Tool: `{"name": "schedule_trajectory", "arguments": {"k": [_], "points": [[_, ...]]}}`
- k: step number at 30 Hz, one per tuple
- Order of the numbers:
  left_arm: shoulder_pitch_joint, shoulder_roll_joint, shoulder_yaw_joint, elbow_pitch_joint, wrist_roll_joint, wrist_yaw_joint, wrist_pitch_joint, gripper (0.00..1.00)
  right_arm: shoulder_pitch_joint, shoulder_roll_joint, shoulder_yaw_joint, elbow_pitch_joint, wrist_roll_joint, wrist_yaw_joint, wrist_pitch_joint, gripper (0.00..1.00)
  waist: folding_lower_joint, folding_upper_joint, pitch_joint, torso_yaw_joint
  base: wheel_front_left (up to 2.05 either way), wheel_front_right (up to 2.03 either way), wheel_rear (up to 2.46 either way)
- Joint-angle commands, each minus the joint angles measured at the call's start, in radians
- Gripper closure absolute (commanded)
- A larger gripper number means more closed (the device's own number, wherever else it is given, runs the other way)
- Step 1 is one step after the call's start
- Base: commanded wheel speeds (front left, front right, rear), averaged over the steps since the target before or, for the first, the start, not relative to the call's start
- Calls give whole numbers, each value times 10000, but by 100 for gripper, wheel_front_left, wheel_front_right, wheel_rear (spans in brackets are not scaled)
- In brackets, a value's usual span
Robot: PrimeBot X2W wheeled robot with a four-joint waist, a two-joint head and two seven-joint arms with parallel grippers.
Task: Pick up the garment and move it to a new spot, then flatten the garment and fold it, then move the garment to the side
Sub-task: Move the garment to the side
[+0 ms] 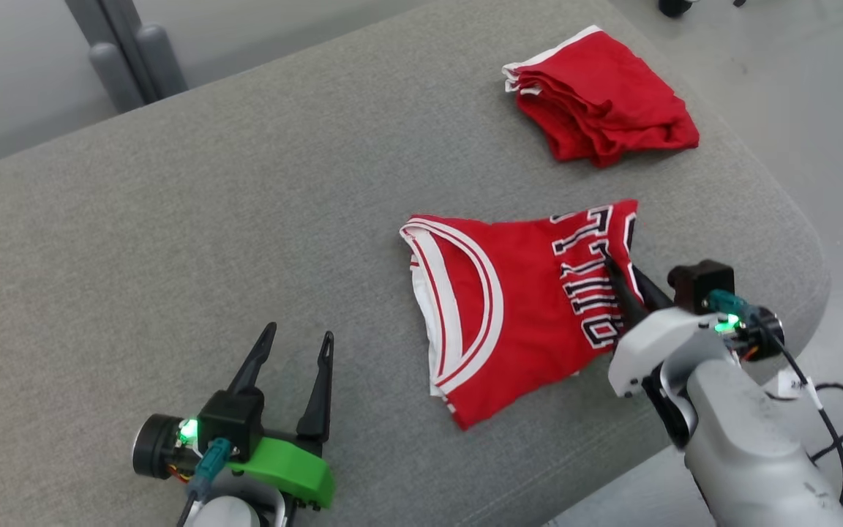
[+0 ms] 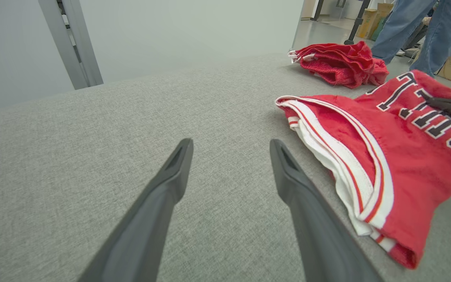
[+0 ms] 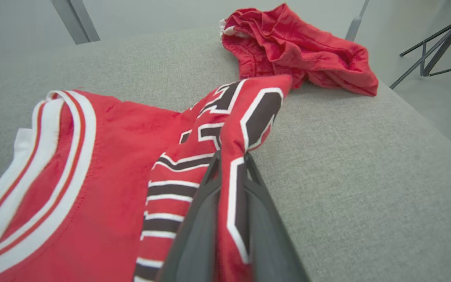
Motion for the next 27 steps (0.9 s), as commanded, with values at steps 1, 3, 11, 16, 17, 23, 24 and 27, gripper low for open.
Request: {"name": "schedule_trajectory", "arguments": {"k": [1, 3, 11, 16, 17, 23, 24, 27], "points": [[-232, 64, 96, 5, 93, -51, 2, 0, -439, -8, 31, -71, -154, -18, -15, 100, 0, -1, 353, 315, 0, 0, 0], [-323, 64, 156, 3, 176, -73, 2, 0, -982, -9, 104, -30, -340, -18, -15, 100, 0, -1, 560, 470, 0, 0, 0], [-850, 177, 368, 7, 520, -255, 2, 0, -3921, -355, -502, 787, -1651, -18, 152, 100, 0, -1, 1568, 1096, 0, 0, 0], [-1132, 248, 449, -11, 589, -288, 2, 0, -5260, -1112, -1239, 1370, -2450, -18, 522, 100, 0, -1, 2045, 1473, 0, 0, 0], [-1184, 260, 460, -18, 603, -300, 2, 0, -5433, -1270, -1409, 1470, -2540, -18, 586, 100, 0, -1, 2115, 1526, 0, 0, 0], [-1407, 300, 508, -59, 616, -334, 2, 0, -6245, -2359, -2348, 2012, -3192, -18, 1103, 100, 0, -1, 2515, 1820, 0, 0, 0], [-1453, 311, 502, -87, 625, -328, 2, 0, -6325, -2541, -2536, 2074, -3338, -18, 1174, 100, 0, -1, 2593, 1863, 0, 0, 0], [-1559, 348, 459, -124, 662, -338, 2, 0, -6446, -2915, -3101, 2154, -3701, -18, 1326, 100, 0, -1, 2797, 1973, 0, 0, 0]]}}
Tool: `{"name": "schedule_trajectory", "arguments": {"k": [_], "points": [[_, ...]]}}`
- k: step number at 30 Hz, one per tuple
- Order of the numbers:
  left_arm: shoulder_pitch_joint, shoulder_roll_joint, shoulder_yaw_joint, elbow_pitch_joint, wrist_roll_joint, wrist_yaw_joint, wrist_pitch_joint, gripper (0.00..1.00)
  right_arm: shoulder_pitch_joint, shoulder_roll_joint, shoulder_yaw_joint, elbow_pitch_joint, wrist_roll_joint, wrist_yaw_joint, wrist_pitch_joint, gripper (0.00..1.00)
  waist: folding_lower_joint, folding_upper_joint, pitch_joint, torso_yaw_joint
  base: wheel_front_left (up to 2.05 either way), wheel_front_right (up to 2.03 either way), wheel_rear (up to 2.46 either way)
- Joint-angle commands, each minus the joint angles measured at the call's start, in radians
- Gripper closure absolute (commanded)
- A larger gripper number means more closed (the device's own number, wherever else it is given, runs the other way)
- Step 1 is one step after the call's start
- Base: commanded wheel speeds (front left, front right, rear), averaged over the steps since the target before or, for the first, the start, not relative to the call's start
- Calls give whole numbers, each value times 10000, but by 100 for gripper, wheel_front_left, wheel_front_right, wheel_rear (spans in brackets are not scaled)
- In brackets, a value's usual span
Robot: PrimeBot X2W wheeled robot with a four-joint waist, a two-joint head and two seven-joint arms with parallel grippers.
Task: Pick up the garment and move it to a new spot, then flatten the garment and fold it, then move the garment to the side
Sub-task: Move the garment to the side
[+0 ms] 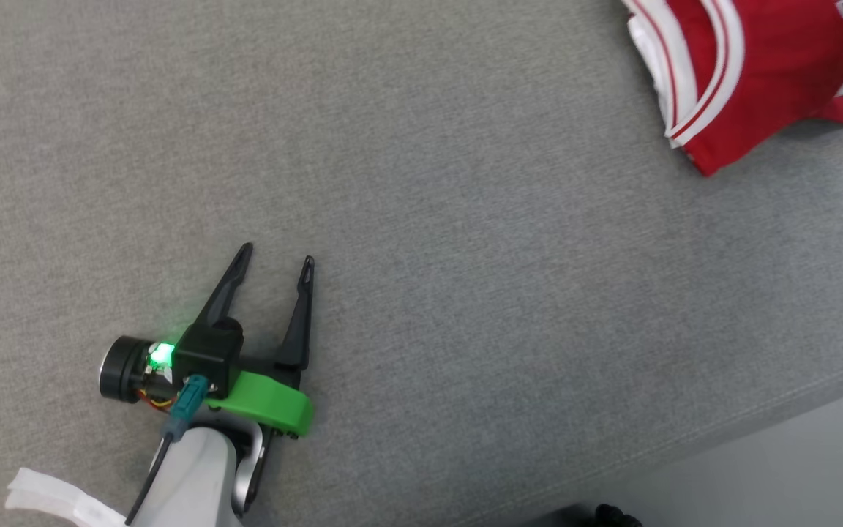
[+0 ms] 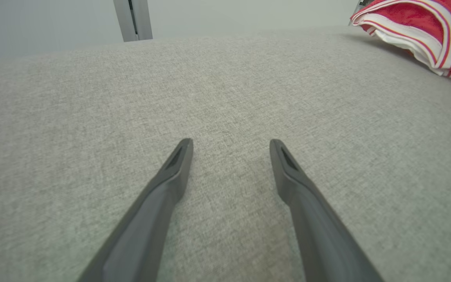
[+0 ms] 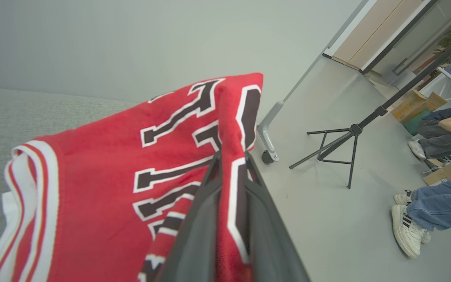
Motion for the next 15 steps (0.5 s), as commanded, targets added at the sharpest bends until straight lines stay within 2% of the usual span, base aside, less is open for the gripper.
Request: {"name": "schedule_trajectory", "arguments": {"k": [1, 2, 4, 5, 6, 12, 15], "points": [[-216, 99, 9, -3, 59, -38, 2, 0, -138, -232, -282, 27, -239, -18, 50, 91, 0, 0, 369, 290, 0, 0, 0], [-265, 106, -4, -23, 75, -41, 2, 0, -140, -336, -436, 45, -347, -18, 70, 73, 0, 0, 424, 325, 0, 0, 0], [-397, 131, -3, -62, 91, -42, 4, 0, -149, -527, -910, 8, -621, -18, 57, 58, 0, 0, 561, 391, 0, 0, 0], [-459, 158, 11, -85, 94, -39, 8, 0, -113, -619, -1197, -82, -855, -18, -39, 23, 0, 0, 616, 417, 0, 0, 0], [-493, 176, 18, -95, 101, -39, 10, 0, -46, -628, -1413, -108, -1011, -18, -35, 0, 0, 0, 647, 436, 0, 0, 0], [-562, 232, 190, -157, 136, -19, 13, 0, 491, -32, -3063, -953, -2087, -18, -703, 0, 0, 0, 599, 485, 0, 0, 0], [-524, 180, 298, -219, 167, -7, 12, 0, 678, 577, -3484, -1439, -2371, -18, -1135, 0, 0, 0, 439, 508, 0, 0, 0]]}}
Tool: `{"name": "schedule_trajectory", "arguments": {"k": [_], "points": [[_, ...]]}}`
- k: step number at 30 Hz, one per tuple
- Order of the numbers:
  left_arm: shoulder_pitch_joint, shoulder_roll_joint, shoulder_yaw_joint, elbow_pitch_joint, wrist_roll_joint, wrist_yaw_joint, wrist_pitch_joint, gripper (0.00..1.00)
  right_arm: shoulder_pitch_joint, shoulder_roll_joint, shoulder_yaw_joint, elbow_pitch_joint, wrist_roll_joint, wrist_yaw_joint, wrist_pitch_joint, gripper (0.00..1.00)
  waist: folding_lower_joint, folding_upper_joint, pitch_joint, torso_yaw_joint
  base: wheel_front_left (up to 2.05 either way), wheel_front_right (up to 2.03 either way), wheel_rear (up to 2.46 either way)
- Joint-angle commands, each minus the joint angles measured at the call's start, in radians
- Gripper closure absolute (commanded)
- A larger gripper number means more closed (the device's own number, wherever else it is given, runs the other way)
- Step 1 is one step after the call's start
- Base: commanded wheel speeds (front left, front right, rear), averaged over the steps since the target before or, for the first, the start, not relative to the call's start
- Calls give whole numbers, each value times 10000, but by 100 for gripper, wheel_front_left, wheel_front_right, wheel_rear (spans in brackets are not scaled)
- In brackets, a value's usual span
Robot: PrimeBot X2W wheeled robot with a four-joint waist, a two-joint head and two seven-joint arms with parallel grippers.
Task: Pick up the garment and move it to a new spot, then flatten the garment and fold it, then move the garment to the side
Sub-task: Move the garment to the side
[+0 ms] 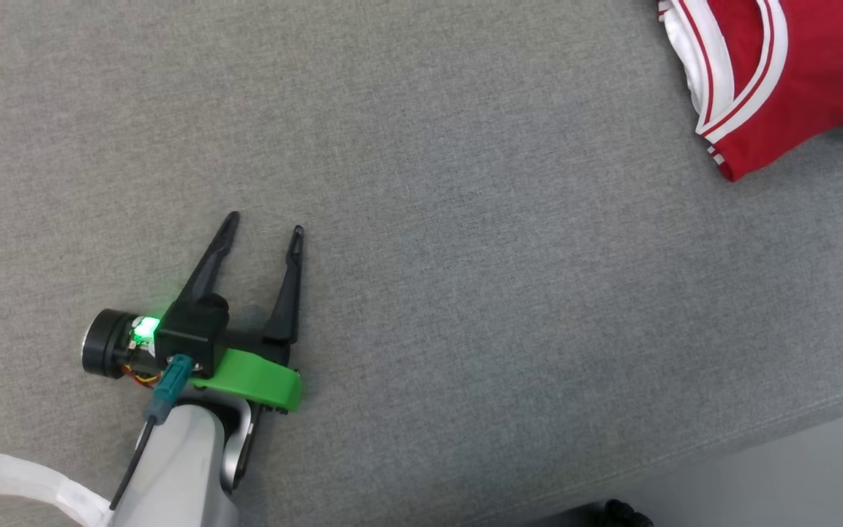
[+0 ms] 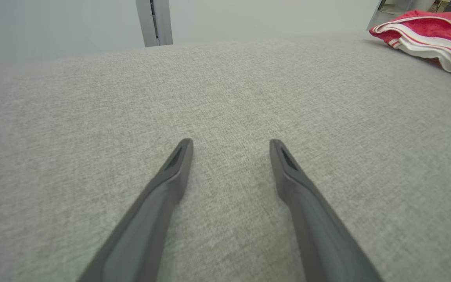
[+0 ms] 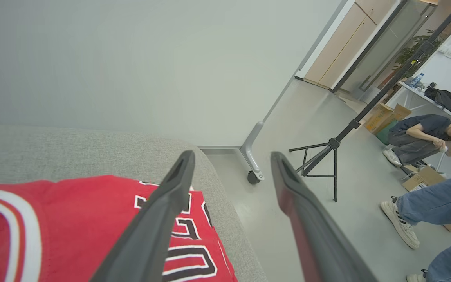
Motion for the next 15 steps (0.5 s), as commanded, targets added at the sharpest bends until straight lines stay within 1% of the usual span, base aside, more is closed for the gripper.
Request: {"name": "schedule_trajectory", "arguments": {"k": [1, 3, 4, 7, 11, 15], "points": [[-26, 114, 132, 16, 80, 62, 22, 0, 160, 273, -83, -147, 8, -18, -135, 0, 0, -1, -140, 21, 0, 0, 0], [39, 62, 221, -7, 86, 92, 20, 0, 244, 611, 16, -385, 29, -18, -247, 0, 0, -1, -288, 40, 0, 0, 0], [76, 36, 259, -11, 93, 105, 19, 0, 253, 804, 57, -577, 214, -18, -271, 0, 0, -1, -374, 57, 0, 0, 0], [137, -19, 404, -42, 76, 187, 19, 0, 558, 1278, 644, -1360, 762, -18, -269, 0, 0, -1, -591, 116, 0, 0, 0], [239, -104, 591, -55, 11, 268, 16, 0, 1357, 1749, 1622, -2323, 2003, -18, -273, 0, 0, -1, -997, 252, 0, 0, 0], [413, -147, 823, -23, -33, 368, 16, 0, 2320, 2018, 2478, -2903, 3010, -18, -275, 0, 0, -1, -1450, 408, 0, 0, 0]]}}
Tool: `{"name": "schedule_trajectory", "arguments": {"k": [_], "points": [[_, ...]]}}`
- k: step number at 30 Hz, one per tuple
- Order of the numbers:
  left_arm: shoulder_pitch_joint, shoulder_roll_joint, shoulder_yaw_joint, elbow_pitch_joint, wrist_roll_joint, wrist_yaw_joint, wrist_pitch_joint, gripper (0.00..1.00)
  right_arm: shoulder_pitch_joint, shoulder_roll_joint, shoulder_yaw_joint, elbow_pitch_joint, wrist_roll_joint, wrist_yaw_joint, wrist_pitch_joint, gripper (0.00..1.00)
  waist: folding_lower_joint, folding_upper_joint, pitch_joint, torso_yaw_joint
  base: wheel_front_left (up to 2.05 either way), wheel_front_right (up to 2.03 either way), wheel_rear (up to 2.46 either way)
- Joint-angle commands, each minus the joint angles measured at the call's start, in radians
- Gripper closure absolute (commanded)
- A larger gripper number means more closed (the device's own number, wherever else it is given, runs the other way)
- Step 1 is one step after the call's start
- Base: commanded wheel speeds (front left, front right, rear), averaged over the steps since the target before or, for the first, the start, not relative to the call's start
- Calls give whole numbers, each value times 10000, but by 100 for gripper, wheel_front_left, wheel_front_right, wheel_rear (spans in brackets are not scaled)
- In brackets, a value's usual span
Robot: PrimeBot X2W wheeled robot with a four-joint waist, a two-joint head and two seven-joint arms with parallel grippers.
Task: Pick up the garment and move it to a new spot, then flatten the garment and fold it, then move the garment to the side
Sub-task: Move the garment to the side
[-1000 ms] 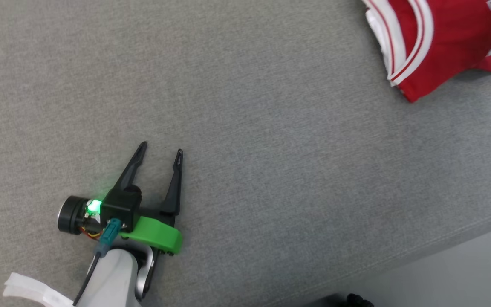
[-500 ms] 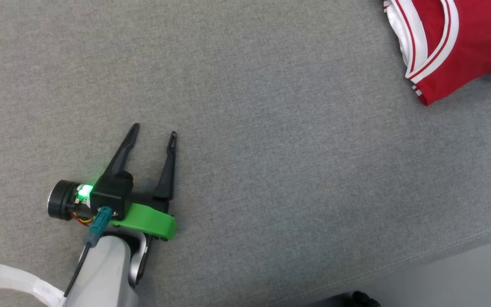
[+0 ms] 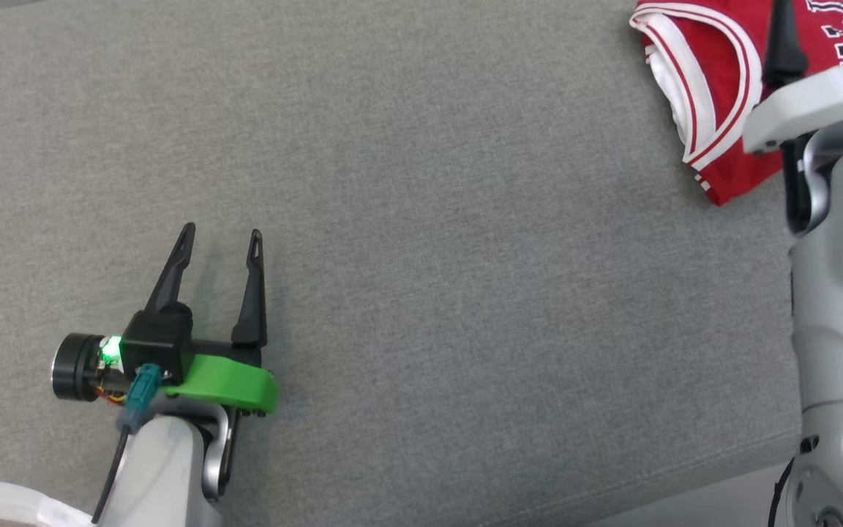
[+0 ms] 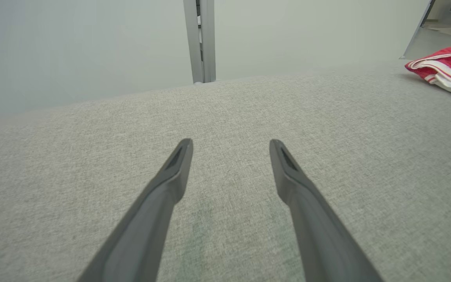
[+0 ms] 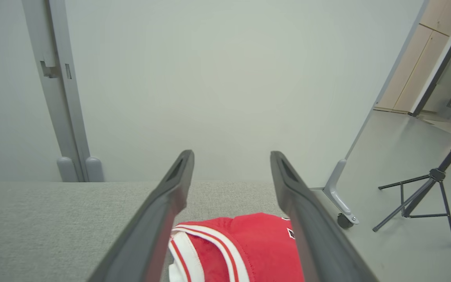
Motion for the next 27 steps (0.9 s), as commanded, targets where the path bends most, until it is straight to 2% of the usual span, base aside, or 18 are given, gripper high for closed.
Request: {"name": "schedule_trajectory", "arguments": {"k": [1, 7, 15, 27], "points": [[190, -5, 119, 15, -33, 77, 6, 0, 480, 46, 203, -167, 315, -18, -34, 0, -1, 0, -458, 222, 0, 0, 0], [543, -65, 411, 60, -111, 237, 6, 0, 1984, 243, 1107, -659, 1267, -18, -35, 0, -1, 0, -1167, 503, 0, 0, 0], [1074, -101, 723, 239, -255, 433, 6, 0, 3729, 313, 2037, -694, 2238, -18, -36, 0, -1, 0, -2049, 853, 0, 0, 0], [2283, -112, 815, 354, -755, 769, 6, 0, 5609, 316, 2669, -961, 2748, -18, -37, 0, -1, 0, -3246, 1195, 0, 0, 0]]}}
